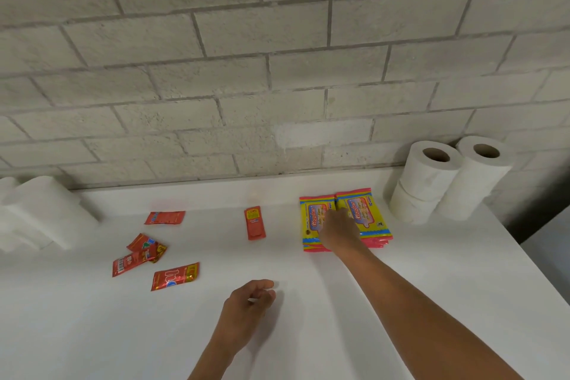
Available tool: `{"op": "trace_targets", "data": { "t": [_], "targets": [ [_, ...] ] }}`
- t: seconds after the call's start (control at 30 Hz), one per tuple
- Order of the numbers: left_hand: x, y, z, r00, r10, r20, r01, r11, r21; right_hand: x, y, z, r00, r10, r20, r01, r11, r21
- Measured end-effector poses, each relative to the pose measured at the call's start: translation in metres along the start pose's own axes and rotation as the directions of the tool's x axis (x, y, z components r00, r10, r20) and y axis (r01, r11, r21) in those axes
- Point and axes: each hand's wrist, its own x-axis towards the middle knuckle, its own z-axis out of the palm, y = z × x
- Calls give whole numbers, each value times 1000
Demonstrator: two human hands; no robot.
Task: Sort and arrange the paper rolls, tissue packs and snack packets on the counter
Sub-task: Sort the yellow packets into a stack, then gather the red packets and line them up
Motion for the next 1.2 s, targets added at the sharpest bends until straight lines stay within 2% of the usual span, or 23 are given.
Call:
{"op": "trace_targets", "data": {
  "t": [0.17,0.37,0.53,0.93,1.0,1.2],
  "targets": [
    [-2,-3,-1,1000,6,-7,-6,1000,0,-2,-4,-3,1000,-26,-13,25,997,-71],
    [-11,-6,-4,1000,14,-28,-13,1000,19,-13,-11,-4,993,-94,-71,94,996,1],
    [-18,-3,-10,999,13,-51,-10,997,72,-20,-20,2,981,-186,-49,190,979,76],
    [-15,-15,-100,985,64,-158,-36,985,169,-57,-66,41,958,-286,8,284,952,119],
    [-11,-22,-120,979,65,-195,-34,987,158,-64,-76,49,961,-278,15,274,954,123],
    [21,-43,-185,974,81,-210,-20,960,279,-78,-110,68,977,-212,18,207,966,156]
  ]
}}
